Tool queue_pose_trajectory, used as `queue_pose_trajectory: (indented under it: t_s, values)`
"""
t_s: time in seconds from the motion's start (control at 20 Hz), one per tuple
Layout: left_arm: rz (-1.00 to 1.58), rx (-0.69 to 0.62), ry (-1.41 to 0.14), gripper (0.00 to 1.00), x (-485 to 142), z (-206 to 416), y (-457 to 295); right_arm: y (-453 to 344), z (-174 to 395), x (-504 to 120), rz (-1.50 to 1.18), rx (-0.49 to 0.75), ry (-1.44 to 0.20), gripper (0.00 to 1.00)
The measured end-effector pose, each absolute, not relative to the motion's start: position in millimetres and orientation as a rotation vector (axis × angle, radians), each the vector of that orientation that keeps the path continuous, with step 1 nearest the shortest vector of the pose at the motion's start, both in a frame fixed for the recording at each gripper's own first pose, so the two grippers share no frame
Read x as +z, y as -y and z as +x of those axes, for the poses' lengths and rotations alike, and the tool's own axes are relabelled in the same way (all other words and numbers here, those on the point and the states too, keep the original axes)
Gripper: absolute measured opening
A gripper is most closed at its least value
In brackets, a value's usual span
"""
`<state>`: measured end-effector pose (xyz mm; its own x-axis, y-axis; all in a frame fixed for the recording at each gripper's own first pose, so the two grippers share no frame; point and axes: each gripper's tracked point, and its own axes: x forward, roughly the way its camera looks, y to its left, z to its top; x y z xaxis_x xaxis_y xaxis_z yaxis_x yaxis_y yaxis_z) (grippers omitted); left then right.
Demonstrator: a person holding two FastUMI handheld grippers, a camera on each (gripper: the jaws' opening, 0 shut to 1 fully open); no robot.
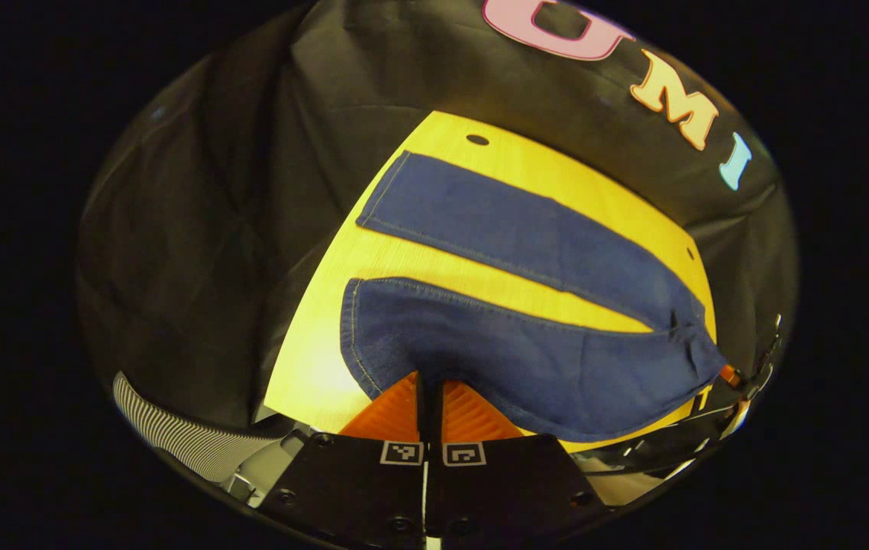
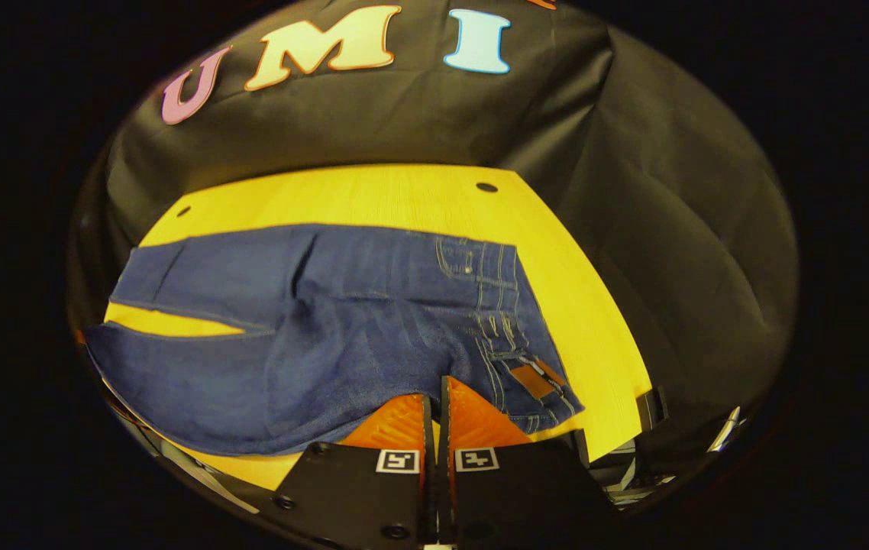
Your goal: Grasp the waist and the cuffs of the jeans and fold them to make the two legs overlap; first hold the waist and fold one-third of the jeans toward the cuffs, then hold the cuffs and fold the remaining one-third in the same direction to finish folding.
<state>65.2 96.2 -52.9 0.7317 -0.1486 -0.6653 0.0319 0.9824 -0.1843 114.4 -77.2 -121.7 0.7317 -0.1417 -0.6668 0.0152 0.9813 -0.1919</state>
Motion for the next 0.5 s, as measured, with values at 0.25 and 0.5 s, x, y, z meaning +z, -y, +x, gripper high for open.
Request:
queue_pose_trajectory:
  t_s: [0.25,0.5]
  values:
    - [-0.137,-0.061,-0.675,0.00,-16.5,95.0,-106.3,54.9,151.4,-82.2,-0.168,-0.053,-0.682,0.03]
    - [-0.170,-0.013,-0.610,0.00,29.1,132.3,-100.6,46.9,189.9,-77.9,-0.123,-0.009,-0.697,0.03]
